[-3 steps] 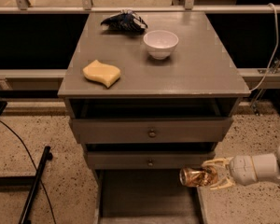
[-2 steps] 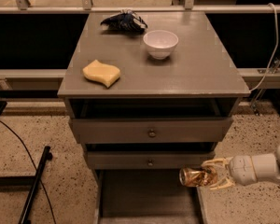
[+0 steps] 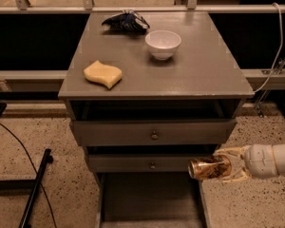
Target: Pick orange can from bottom drawer and place on counter
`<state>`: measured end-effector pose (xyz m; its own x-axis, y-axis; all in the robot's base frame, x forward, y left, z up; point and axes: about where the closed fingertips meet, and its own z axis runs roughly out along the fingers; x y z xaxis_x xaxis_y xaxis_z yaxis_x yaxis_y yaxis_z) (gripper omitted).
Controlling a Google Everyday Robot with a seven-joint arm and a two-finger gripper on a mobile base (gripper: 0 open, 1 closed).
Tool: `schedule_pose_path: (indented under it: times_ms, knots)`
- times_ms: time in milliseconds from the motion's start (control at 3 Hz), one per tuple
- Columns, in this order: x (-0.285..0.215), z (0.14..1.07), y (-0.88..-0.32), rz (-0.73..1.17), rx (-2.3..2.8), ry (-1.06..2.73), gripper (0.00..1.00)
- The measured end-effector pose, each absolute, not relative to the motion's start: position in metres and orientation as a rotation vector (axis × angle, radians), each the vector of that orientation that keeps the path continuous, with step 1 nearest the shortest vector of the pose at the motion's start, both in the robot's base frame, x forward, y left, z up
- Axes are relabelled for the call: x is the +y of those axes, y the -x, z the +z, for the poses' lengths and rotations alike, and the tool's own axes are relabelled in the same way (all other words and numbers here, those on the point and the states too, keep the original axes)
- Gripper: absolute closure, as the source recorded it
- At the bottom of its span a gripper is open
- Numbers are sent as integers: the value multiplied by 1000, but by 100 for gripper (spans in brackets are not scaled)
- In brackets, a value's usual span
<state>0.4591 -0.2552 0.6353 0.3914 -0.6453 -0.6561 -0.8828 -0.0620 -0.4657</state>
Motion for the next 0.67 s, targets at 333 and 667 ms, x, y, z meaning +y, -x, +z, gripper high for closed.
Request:
schedule_pose_path:
  times_ms: [333, 667]
  knots:
    - [-251, 702, -456, 190, 1268, 1847, 100]
    - [-243, 765, -464, 61, 1225, 1897, 100]
